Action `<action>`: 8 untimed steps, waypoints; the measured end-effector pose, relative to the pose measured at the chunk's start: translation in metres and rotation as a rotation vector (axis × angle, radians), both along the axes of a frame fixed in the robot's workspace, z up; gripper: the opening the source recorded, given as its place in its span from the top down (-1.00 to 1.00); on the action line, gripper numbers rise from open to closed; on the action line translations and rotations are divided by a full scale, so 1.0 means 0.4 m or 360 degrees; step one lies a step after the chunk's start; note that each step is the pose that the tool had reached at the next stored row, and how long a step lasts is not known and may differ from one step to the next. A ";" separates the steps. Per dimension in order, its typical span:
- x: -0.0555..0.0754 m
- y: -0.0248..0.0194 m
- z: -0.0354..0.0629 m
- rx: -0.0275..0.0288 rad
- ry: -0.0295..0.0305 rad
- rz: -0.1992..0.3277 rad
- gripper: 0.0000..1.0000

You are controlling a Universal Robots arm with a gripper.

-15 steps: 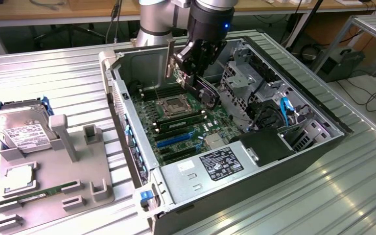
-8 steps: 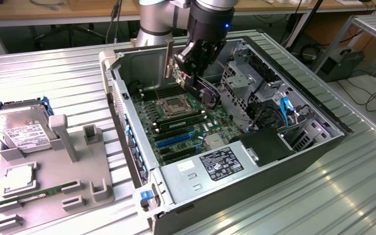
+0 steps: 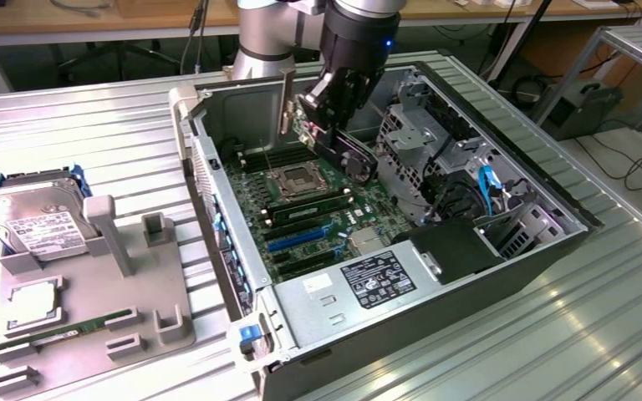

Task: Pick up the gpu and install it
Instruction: 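Insert the gpu into the slot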

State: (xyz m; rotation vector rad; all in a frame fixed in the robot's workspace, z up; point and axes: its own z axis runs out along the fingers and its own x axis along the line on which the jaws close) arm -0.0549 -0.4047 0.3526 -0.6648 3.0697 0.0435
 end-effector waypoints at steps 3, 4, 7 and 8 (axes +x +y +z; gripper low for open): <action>0.000 0.000 0.000 0.00001 0.00000 0.0027 0.47; 0.000 0.000 0.000 0.00000 0.00000 0.0033 0.47; 0.000 0.000 0.000 0.00000 0.00000 0.0058 0.47; 0.000 0.000 0.000 0.00000 0.00000 0.0068 0.47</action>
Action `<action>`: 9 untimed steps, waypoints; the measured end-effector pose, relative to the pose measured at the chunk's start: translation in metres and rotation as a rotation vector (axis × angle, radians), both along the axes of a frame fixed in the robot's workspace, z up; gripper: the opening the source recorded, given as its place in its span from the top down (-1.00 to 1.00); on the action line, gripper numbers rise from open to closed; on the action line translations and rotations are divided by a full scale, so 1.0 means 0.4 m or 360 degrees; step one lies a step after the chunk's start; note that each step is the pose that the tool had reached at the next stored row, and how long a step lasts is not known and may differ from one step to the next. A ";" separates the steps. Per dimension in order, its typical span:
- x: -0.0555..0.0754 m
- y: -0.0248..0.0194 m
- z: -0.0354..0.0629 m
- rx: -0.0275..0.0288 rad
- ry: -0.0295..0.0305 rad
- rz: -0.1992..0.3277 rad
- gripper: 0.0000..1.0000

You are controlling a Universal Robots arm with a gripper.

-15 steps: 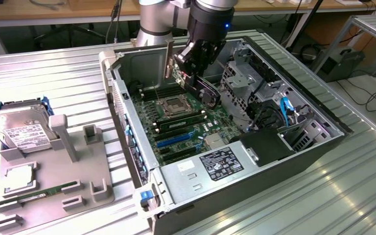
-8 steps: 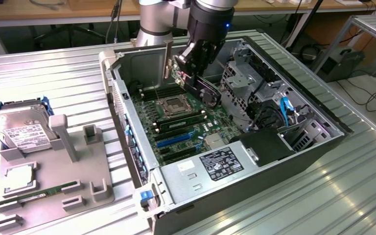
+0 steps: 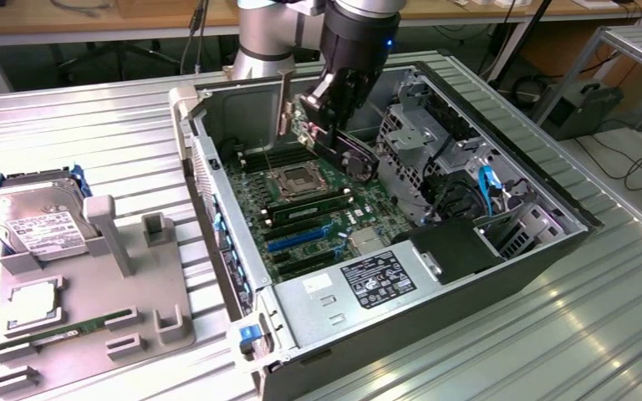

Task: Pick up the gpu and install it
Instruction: 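Insert the gpu into the slot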

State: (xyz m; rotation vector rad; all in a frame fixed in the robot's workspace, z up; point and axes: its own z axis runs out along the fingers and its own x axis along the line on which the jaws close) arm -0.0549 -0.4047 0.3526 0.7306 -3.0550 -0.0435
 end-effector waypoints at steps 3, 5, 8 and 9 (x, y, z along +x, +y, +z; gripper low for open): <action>0.000 0.000 0.000 0.00000 0.00000 0.0024 0.47; 0.000 0.000 0.000 0.00000 0.00000 0.0037 0.47; 0.000 0.000 0.000 0.00001 0.00000 0.0060 0.47; 0.000 0.000 0.000 0.00000 0.00000 0.0067 0.47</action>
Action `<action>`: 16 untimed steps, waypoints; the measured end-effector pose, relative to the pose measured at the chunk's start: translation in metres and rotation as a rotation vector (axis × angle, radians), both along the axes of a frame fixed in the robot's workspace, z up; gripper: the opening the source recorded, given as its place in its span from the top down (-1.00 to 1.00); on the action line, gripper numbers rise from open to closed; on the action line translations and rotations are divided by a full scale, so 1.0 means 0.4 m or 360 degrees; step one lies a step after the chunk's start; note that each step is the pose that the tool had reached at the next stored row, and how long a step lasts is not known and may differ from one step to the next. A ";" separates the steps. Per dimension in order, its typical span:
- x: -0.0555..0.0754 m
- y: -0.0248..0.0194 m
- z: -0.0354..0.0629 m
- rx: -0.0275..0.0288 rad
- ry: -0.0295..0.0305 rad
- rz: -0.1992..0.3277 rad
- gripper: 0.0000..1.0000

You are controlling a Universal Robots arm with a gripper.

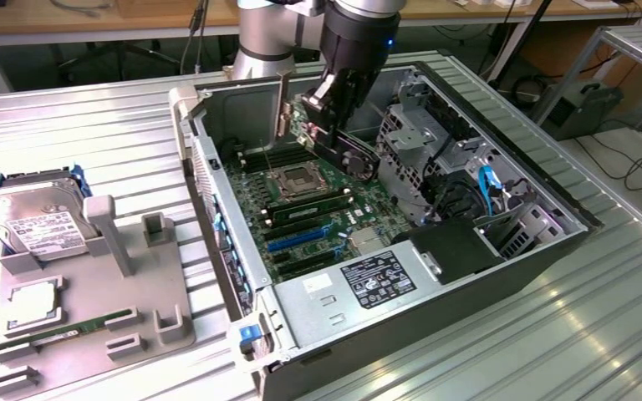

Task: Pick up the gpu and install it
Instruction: 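Insert the gpu into the slot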

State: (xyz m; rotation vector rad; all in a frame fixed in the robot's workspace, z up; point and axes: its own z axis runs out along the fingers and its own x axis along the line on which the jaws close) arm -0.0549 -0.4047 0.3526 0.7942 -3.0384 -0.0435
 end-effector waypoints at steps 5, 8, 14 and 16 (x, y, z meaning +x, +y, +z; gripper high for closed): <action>0.000 0.000 0.000 -0.00001 0.00000 0.0038 0.47; 0.000 0.000 0.000 0.00000 0.00000 0.0059 0.47; 0.000 0.000 0.000 0.00000 0.00000 0.0100 0.47; 0.000 0.000 0.000 0.00000 0.00000 0.0113 0.47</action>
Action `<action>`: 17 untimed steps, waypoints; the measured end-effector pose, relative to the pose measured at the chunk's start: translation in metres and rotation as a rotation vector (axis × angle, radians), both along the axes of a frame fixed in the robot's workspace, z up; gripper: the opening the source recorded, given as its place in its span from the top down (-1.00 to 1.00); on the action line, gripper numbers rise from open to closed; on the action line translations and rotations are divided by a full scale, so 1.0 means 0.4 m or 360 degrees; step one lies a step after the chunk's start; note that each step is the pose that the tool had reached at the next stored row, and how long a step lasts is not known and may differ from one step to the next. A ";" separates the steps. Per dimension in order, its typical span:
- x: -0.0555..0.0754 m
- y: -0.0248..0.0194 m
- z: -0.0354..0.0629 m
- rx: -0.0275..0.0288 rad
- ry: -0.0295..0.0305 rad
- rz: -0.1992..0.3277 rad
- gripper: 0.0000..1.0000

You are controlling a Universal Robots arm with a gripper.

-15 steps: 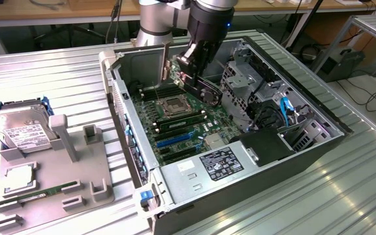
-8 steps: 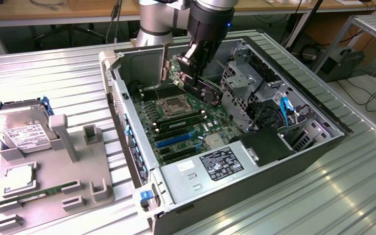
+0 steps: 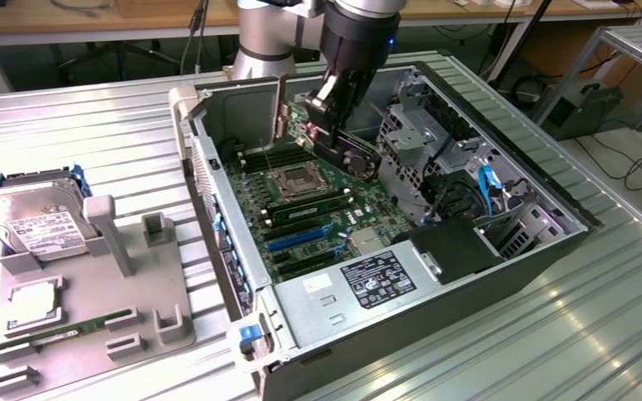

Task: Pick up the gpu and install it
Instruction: 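Insert the gpu into the slot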

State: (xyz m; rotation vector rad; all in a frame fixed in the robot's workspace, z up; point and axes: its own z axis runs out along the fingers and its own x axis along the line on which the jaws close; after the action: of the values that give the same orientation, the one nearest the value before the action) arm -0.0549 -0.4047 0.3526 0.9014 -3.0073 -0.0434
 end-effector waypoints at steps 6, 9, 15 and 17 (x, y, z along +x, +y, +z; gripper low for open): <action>0.000 0.000 0.000 0.00000 0.00000 0.0056 0.47; 0.000 0.000 0.000 0.00000 0.00000 0.0077 0.47; 0.000 0.000 0.000 0.00001 0.00000 0.0116 0.47; 0.000 0.000 0.000 0.00000 0.00000 0.0130 0.47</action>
State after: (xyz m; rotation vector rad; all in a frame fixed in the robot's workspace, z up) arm -0.0549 -0.4047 0.3526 1.0229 -2.9671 -0.0433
